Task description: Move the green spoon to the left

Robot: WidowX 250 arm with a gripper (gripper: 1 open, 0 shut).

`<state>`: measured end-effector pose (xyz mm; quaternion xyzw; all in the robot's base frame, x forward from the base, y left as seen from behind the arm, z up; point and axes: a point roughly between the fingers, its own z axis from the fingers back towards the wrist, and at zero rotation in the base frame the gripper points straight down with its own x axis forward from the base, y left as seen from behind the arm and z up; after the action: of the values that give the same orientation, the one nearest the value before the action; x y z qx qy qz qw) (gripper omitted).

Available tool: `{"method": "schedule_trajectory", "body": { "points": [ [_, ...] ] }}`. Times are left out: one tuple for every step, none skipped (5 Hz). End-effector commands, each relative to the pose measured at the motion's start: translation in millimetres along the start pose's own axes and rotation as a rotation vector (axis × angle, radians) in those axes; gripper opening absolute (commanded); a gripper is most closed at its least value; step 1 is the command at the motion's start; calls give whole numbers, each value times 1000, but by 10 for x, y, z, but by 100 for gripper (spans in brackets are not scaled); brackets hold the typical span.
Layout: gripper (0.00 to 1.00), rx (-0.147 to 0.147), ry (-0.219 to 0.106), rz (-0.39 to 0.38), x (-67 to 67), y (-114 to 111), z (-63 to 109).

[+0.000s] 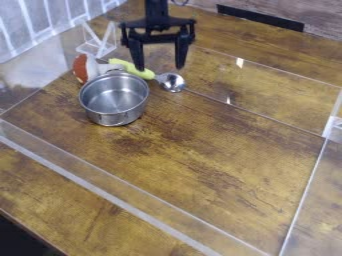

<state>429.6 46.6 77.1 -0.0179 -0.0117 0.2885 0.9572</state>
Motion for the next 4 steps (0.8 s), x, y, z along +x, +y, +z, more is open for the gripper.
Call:
{"method": "schedule_trajectory", "body": {
  "points": [
    [100, -27, -44, 42, 102, 36, 134],
    [0, -27, -41, 69, 137, 62, 86],
    [0, -28, -39, 89, 174, 90, 68],
    [0, -45, -29, 101, 181, 18, 140]
  ]
}}
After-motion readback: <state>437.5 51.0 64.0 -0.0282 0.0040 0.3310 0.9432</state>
